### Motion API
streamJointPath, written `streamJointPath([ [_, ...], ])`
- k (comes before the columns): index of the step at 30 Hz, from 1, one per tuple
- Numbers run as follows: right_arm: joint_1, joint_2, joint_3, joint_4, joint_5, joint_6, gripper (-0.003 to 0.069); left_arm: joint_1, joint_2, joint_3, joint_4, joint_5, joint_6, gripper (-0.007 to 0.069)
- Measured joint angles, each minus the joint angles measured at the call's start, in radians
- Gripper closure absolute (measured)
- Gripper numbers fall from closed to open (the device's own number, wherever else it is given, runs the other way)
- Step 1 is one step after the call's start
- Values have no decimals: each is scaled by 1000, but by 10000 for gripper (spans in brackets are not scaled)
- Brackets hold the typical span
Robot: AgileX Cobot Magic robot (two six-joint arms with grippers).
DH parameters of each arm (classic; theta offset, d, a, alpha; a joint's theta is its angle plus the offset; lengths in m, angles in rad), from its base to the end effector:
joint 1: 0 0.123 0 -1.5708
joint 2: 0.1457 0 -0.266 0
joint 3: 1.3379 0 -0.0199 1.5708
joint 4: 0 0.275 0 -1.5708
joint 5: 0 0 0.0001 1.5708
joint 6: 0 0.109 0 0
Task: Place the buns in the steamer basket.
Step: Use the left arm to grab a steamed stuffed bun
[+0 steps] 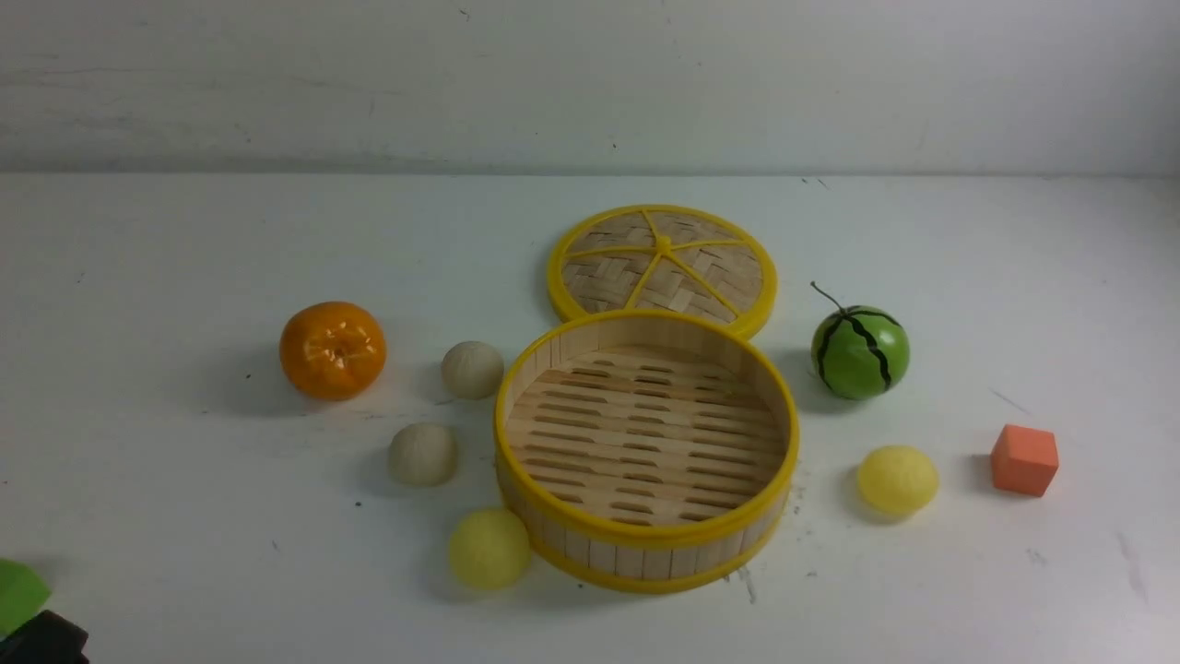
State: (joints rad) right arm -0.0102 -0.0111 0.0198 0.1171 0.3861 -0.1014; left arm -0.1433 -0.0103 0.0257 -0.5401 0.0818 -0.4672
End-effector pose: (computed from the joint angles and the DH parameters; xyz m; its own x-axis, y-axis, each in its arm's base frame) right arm 0.1129 0.0037 0.1673 -0.3007 0.0102 -0.9537 -0.0296 0.9994 0.0200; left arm 0.1163 -0.0215 0.1986 -0.1548 -0.8303 -0.5354 0.1000 0.5260 -0.8446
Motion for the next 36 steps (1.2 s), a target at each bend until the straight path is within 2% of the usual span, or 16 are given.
streamJointPath([
  [3,0,0,0,0,0,0,418,0,0,-50,-25,38,-3,433],
  [4,0,0,0,0,0,0,418,0,0,-107,-30,94,9,474],
  [6,0,0,0,0,0,0,418,0,16,-204,-32,179,62,546],
  [7,0,0,0,0,0,0,418,0,21,-225,-32,198,76,552],
  [8,0,0,0,0,0,0,418,0,77,-311,-32,286,124,597],
  [9,0,0,0,0,0,0,418,0,96,-322,-32,298,138,606],
  [10,0,0,0,0,0,0,418,0,172,-398,-32,393,191,629],
  [13,0,0,0,0,0,0,418,0,393,-561,-19,640,317,638],
  [14,0,0,0,0,0,0,418,0,393,-571,-17,655,317,638],
  [17,0,0,0,-2,0,0,418,0,667,-718,36,857,445,638],
  [22,0,0,0,-2,0,0,418,0,1007,-877,85,866,520,638],
  [25,0,0,0,-2,0,0,418,-7,1129,-930,86,857,543,638],
  [29,0,0,0,-2,0,0,418,-133,1299,-985,123,817,560,638],
  [30,0,0,0,-2,0,0,418,-219,1350,-1002,158,787,558,638],
  [33,0,0,0,-2,0,0,418,-342,1426,-1041,246,752,509,638],
  [36,0,0,0,-2,0,0,418,-400,1501,-1095,342,743,461,638],
])
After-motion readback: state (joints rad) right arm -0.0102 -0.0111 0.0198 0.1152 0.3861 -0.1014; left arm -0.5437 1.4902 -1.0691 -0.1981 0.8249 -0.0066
